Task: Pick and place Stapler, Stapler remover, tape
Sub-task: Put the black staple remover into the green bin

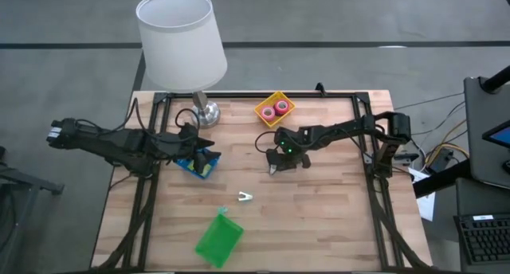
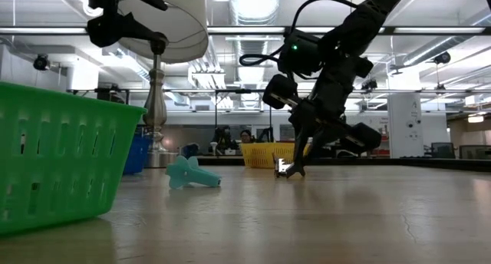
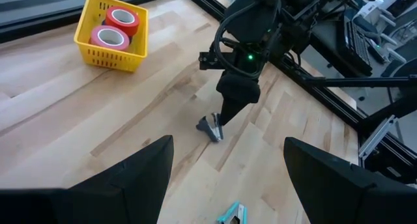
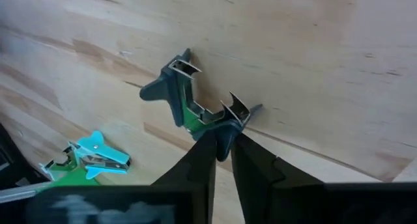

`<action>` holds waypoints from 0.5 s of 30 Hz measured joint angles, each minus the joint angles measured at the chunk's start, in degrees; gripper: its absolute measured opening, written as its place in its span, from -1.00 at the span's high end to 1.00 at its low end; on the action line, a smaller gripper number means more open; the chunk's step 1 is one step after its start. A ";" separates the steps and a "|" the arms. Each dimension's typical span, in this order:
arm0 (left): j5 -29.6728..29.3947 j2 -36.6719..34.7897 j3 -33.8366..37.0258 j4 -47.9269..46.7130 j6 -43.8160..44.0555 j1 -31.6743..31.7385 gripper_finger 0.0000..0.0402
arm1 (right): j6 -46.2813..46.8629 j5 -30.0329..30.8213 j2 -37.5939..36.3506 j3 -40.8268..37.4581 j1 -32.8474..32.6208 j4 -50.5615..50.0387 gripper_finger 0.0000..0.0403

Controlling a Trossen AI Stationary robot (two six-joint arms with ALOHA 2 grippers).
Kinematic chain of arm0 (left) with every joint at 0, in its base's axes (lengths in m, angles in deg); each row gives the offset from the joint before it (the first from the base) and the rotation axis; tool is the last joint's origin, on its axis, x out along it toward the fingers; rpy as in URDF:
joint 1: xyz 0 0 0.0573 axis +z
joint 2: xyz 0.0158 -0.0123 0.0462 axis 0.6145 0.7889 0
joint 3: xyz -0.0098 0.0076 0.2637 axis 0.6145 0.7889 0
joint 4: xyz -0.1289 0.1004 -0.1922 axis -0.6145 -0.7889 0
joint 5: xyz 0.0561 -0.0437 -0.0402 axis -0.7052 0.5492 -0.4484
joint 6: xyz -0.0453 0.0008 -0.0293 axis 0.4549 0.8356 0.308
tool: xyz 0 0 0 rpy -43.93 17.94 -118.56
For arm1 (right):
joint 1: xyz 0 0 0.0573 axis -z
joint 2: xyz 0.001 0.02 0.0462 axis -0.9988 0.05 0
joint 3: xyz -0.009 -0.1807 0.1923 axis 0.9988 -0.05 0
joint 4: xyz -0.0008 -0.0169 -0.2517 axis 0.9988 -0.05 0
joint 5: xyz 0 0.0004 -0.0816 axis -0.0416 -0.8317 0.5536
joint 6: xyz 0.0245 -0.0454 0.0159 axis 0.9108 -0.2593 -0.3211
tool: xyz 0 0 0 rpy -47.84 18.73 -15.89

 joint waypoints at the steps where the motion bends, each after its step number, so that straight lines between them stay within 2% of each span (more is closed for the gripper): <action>1: 0.00 0.00 0.00 0.00 0.00 0.00 -0.46 | -0.19 -0.02 0.00 -0.02 0.00 -0.02 0.82; 7: -0.04 0.00 0.02 0.00 -0.11 -0.04 -0.46 | -0.87 -0.05 0.00 -0.02 0.00 0.03 0.94; 15: -0.07 0.00 0.02 -0.01 -0.13 -0.04 -0.46 | -1.59 -0.03 -0.02 -0.02 0.00 0.03 0.96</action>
